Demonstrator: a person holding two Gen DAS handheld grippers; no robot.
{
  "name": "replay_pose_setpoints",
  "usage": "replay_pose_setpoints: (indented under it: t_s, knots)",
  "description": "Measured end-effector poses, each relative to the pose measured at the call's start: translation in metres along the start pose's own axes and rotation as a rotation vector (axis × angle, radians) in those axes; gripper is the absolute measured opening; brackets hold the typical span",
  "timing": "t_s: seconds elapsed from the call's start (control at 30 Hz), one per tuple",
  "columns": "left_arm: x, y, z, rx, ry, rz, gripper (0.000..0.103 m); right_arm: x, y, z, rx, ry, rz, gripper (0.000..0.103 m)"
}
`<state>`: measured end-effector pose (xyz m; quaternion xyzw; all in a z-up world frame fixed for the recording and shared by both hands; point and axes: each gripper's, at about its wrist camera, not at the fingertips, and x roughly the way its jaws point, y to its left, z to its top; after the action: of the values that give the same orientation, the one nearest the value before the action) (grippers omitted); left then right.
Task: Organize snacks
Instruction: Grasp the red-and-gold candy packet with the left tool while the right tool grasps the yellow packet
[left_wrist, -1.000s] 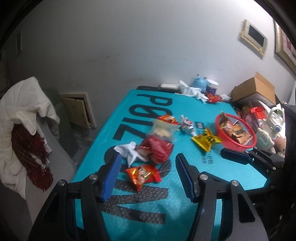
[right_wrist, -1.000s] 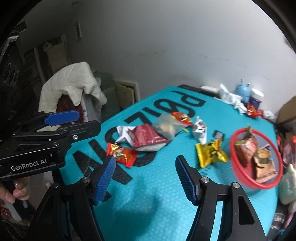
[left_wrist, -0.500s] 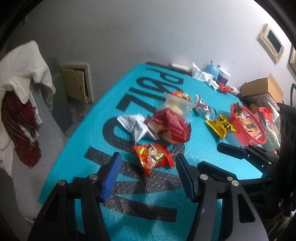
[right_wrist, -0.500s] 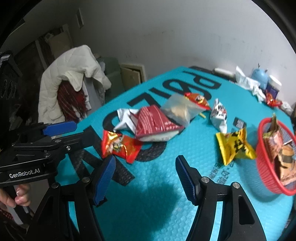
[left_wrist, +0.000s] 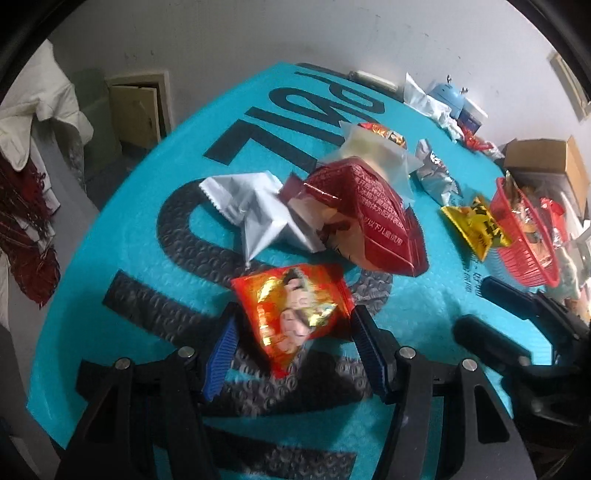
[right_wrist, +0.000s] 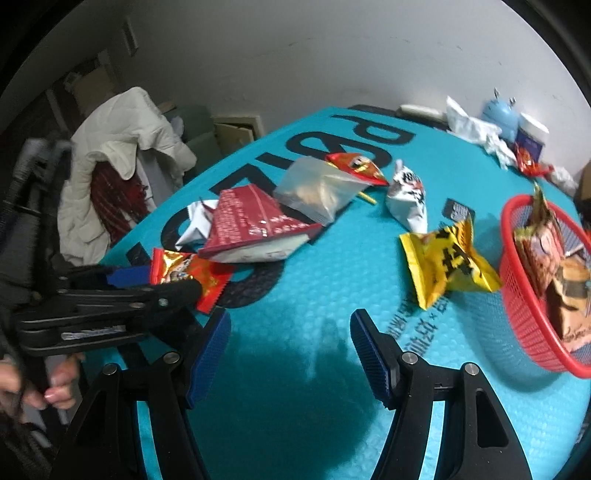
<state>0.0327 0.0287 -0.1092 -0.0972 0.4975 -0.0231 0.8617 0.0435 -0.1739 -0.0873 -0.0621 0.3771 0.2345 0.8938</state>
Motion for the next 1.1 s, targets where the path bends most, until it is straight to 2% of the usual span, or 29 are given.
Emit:
replay_pose_setpoints:
  t_s: [0.17, 0.3, 0.33, 0.37, 0.47, 0.63, 0.83, 1.1]
  knots:
    - [0.008, -0.012, 0.005, 0.056, -0.008, 0.059, 0.059, 0.003, -0.014, -0.002, 0.018, 0.005, -0.036, 0.068]
    - [0.010, -0.020, 0.001, 0.095, -0.053, 0.095, 0.059, 0.002, -0.024, -0.004, 0.038, 0.002, -0.059, 0.068]
    - [0.009, -0.021, -0.001, 0.107, -0.069, 0.094, 0.052, 0.000, -0.027, -0.005, 0.043, -0.003, -0.067, 0.068]
    - [0.007, -0.020, -0.003, 0.109, -0.083, 0.081, 0.043, -0.002, -0.031, -0.007, 0.051, -0.011, -0.081, 0.068]
    - [0.003, -0.018, -0.006, 0.094, -0.073, -0.033, 0.039, -0.007, -0.042, -0.010, 0.087, -0.036, -0.109, 0.068]
    - [-0.001, -0.021, -0.007, 0.091, -0.072, -0.067, 0.039, -0.010, -0.058, -0.011, 0.163, -0.066, -0.135, 0.068]
    - [-0.009, -0.028, -0.002, 0.099, -0.094, -0.087, 0.039, 0.001, -0.077, -0.008, 0.266, -0.058, -0.123, 0.068]
    - [-0.005, -0.024, 0.005, 0.077, -0.083, -0.110, 0.039, 0.015, -0.086, 0.008, 0.313, -0.107, -0.142, 0.068]
